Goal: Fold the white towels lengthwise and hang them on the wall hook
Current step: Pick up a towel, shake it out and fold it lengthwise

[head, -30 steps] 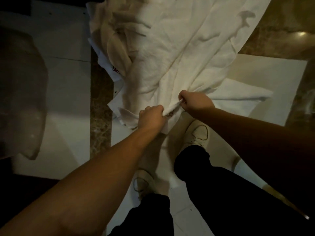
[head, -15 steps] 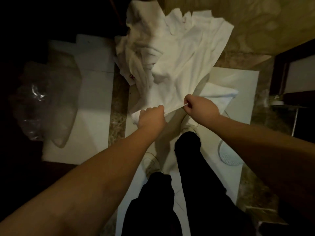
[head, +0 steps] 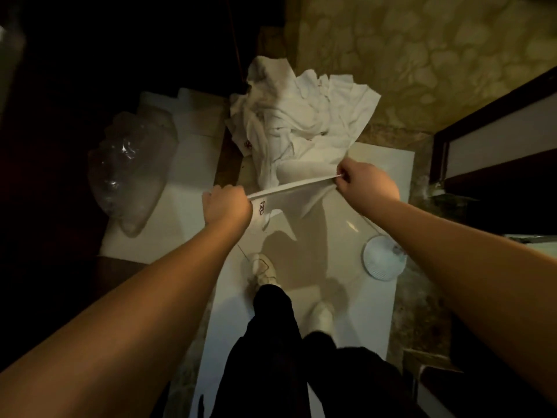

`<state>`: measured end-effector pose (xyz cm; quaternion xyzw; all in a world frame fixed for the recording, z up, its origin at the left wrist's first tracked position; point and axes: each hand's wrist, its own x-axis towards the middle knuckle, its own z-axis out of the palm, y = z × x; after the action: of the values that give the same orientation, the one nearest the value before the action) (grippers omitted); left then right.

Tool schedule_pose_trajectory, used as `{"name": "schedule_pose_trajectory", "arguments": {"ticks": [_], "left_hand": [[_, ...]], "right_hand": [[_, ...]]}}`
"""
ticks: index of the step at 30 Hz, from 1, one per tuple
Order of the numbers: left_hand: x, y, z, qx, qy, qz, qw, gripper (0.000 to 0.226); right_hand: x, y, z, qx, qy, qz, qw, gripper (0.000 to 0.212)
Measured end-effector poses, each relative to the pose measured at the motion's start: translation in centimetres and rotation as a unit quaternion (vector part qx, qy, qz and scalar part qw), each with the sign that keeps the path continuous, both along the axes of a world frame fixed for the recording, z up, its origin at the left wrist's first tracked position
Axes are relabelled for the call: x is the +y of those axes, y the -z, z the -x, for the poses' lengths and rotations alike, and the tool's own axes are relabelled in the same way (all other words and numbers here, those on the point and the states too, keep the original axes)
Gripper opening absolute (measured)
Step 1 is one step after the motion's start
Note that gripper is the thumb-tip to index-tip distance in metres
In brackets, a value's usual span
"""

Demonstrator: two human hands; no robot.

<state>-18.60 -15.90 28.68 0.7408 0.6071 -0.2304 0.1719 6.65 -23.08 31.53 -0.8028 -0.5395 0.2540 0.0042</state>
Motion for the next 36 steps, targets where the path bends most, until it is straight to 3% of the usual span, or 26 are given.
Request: {"name": "schedule_pose_trajectory", "arguments": {"ticks": [4,11,16,23,26,30,33,36], "left_hand": [[-3.9,-2.9,1.9,-0.031,-0.085,-0.011,0.996,0.027],[-12.7,-9.0,3.7,-0.144,-0.175,-0.125,0.966,0.03],[-18.9,-17.2,2.8,-0.347,-0.318,-0.1,0.877,0.027],[-26.0,-29.1,3.8,-0.418,-0.305,-0.146,0.843,0.03],[-29.2,-33.6,5.2,-0.465,-0.292,-0.139,0.824,0.033],[-33.8,-38.9,6.7,-0.513,-0.254,-0.131,0.809,0.015],[-37.7,-42.1,8.2,-0.526,-0.211,-0.113,0.816,0.014],[-41.8,-45.2,10.4,-0.487,-0.15,-0.127,0.851,0.019]], "right_hand": [[-4.7,-1.9,-0.2,-0.025,0.005,0.002,1.0,0.012],[-13.4,-5.4,0.0,-0.03,-0.014,-0.011,0.999,0.01],[-19.8,-11.2,-0.2,-0.029,-0.037,-0.015,0.999,0.015],[-25.6,-19.5,2.1,-0.008,-0.068,-0.019,0.997,0.025],[-27.8,-22.8,3.7,-0.003,-0.072,-0.014,0.997,0.038],[-30.6,-28.0,7.3,-0.037,-0.169,0.01,0.985,0.048],[-33.4,-32.3,12.0,0.065,-0.205,-0.085,0.973,0.032],[-36.8,-37.5,18.2,0.22,-0.197,-0.129,0.947,0.057]]}}
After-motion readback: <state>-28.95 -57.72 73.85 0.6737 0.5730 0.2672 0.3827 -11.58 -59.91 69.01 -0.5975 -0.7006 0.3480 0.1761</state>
